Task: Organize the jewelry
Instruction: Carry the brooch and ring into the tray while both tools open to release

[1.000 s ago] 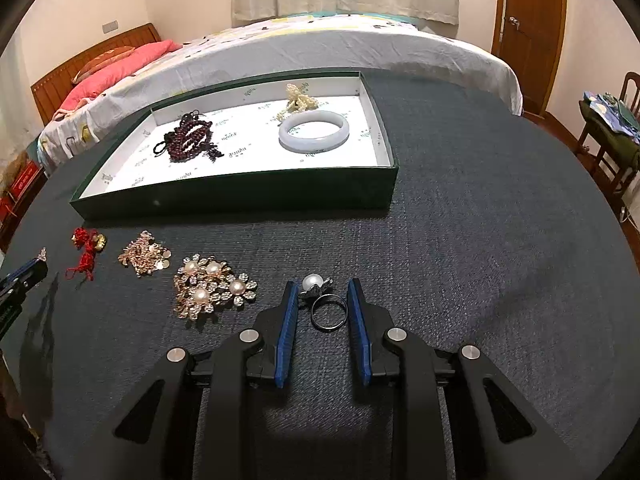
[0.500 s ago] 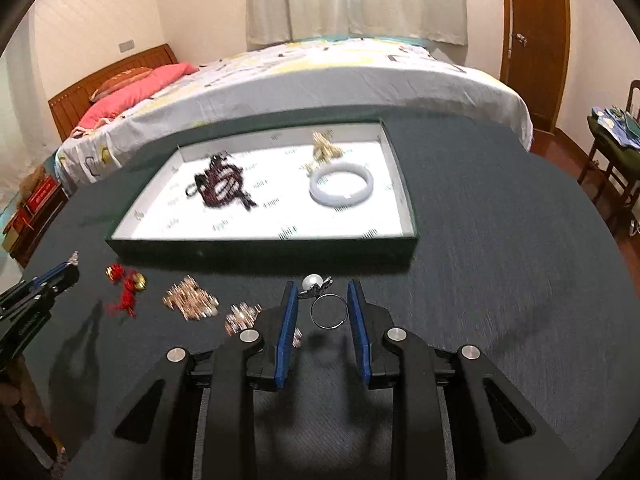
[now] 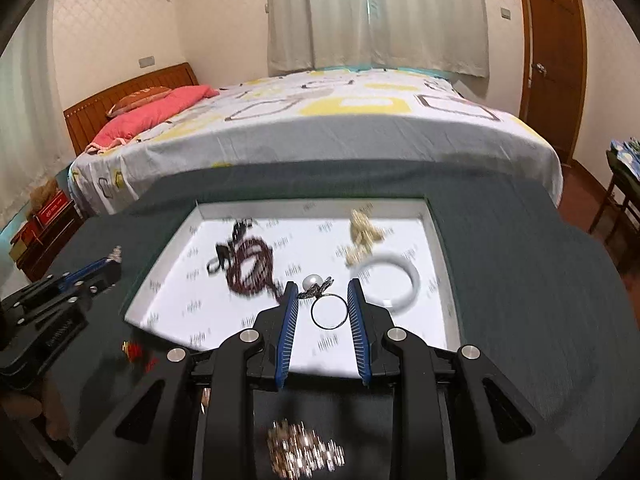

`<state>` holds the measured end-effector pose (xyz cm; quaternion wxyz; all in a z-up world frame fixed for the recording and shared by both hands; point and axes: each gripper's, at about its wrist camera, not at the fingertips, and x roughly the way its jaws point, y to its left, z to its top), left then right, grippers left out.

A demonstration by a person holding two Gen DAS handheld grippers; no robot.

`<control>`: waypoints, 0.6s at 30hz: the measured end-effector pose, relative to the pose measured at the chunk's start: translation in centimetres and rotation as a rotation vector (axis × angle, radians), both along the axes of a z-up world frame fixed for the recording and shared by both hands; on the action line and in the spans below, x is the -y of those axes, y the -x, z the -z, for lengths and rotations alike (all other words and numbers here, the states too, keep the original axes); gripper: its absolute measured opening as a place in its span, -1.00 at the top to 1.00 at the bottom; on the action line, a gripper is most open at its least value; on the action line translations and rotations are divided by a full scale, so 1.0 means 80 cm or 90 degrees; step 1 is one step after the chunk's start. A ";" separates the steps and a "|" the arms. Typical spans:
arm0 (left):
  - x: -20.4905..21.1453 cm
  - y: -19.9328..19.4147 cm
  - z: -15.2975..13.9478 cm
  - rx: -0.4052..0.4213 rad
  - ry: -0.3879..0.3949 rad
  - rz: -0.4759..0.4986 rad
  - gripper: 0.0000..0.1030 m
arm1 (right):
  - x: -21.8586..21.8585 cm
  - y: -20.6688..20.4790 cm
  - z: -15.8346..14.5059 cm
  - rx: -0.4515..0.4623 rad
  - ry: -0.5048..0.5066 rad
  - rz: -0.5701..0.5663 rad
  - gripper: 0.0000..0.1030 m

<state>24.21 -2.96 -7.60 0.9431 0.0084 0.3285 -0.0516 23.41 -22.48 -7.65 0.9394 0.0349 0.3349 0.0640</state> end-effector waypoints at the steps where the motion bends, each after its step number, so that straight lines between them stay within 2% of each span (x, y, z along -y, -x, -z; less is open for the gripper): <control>1: 0.002 -0.007 0.000 0.002 -0.002 0.002 0.74 | -0.002 -0.008 -0.001 0.003 -0.001 -0.002 0.49; 8: 0.014 -0.061 0.018 -0.019 -0.009 0.008 0.74 | -0.019 -0.058 0.013 -0.006 0.001 -0.015 0.49; 18: 0.008 -0.101 0.070 -0.110 0.010 0.000 0.74 | -0.030 -0.113 0.067 -0.091 0.013 -0.024 0.49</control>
